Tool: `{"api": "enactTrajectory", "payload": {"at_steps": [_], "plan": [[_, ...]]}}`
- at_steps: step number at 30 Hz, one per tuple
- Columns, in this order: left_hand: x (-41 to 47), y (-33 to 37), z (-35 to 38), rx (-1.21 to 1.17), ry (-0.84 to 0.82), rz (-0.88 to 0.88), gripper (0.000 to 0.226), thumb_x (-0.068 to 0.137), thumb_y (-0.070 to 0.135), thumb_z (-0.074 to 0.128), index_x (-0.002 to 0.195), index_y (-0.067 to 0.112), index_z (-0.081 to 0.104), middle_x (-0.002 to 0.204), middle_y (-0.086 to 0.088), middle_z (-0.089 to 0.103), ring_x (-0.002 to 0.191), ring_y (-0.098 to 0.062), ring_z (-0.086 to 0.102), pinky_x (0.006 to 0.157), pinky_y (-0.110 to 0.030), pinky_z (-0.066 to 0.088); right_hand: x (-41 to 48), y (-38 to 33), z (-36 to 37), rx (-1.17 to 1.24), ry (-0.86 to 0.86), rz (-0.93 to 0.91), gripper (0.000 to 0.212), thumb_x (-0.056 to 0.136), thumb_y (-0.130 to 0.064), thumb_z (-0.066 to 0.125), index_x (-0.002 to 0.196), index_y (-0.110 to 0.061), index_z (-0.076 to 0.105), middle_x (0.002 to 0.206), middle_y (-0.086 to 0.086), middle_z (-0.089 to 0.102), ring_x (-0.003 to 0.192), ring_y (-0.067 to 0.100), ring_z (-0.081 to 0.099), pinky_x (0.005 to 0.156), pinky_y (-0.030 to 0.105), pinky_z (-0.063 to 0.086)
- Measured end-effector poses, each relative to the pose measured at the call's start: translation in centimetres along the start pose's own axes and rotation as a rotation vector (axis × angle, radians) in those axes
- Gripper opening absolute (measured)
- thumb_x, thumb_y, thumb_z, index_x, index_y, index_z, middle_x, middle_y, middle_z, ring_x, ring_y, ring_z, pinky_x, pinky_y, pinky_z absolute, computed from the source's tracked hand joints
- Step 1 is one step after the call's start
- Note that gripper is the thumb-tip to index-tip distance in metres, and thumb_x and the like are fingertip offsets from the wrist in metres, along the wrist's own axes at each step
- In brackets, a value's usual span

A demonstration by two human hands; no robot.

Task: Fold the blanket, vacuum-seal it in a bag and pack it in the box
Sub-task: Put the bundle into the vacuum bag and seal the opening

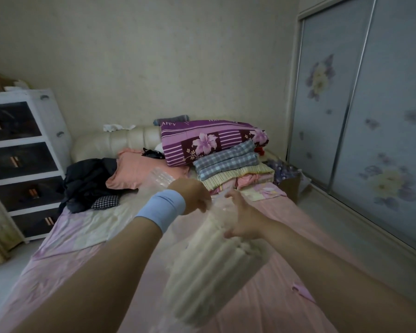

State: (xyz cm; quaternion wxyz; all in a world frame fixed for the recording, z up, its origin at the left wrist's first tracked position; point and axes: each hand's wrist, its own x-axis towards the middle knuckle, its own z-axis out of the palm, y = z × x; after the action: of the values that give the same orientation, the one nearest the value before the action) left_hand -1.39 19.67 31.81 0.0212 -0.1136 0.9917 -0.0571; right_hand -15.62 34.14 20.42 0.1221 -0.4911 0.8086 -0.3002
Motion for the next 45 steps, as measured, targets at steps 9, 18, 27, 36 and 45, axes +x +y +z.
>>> {"api": "enactTrajectory", "payload": {"at_steps": [9,18,27,36,45], "plan": [[-1.7,-1.8,-2.9,0.173,0.016,0.007,0.02,0.087,0.031,0.067,0.105,0.036,0.073,0.103,0.009,0.07,0.091,-0.019,0.063,0.083,-0.032,0.053,3.5,-3.7,-1.3,-0.263,-0.063,-0.17,0.03,0.063,-0.046,0.088,0.08,-0.029,0.07,0.104,-0.01,0.073,0.106,0.01,0.063,0.105,0.044,0.045],[-3.7,-3.9,-3.5,0.162,-0.014,-0.185,0.024,0.091,0.027,0.061,0.113,0.034,0.067,0.107,0.008,0.068,0.091,-0.018,0.061,0.085,-0.032,0.053,4.3,-6.6,-0.6,0.008,-0.122,-0.065,0.037,0.067,-0.015,0.091,0.098,-0.013,0.071,0.07,0.001,0.072,0.06,0.016,0.068,0.066,0.032,0.056],[-0.7,-0.7,0.3,-0.026,-0.038,-0.293,0.026,0.088,0.025,0.066,0.112,0.018,0.069,0.108,-0.004,0.068,0.094,-0.023,0.065,0.076,-0.032,0.052,3.7,-8.3,-0.8,-0.298,-0.033,-0.063,0.008,0.077,-0.033,0.083,0.075,-0.029,0.076,0.084,-0.013,0.074,0.086,0.009,0.067,0.08,0.03,0.054],[-0.2,-0.7,-1.7,-0.176,0.108,-0.146,0.01,0.088,0.011,0.065,0.09,0.019,0.072,0.076,0.008,0.058,0.054,0.002,0.047,0.056,-0.017,0.04,2.3,-3.0,-5.0,-0.487,-0.135,0.013,0.062,0.077,-0.042,0.062,0.138,-0.038,0.052,0.138,0.004,0.049,0.135,0.031,0.035,0.107,0.046,0.027],[-0.5,-3.1,0.2,-0.177,-0.154,-0.3,0.018,0.088,0.014,0.063,0.105,0.015,0.069,0.102,-0.002,0.071,0.084,-0.019,0.071,0.083,-0.037,0.058,2.0,-2.9,-4.5,-0.441,0.024,-0.007,0.044,0.07,-0.041,0.088,0.058,-0.023,0.05,0.078,-0.008,0.058,0.081,0.017,0.055,0.071,0.03,0.037]]}}
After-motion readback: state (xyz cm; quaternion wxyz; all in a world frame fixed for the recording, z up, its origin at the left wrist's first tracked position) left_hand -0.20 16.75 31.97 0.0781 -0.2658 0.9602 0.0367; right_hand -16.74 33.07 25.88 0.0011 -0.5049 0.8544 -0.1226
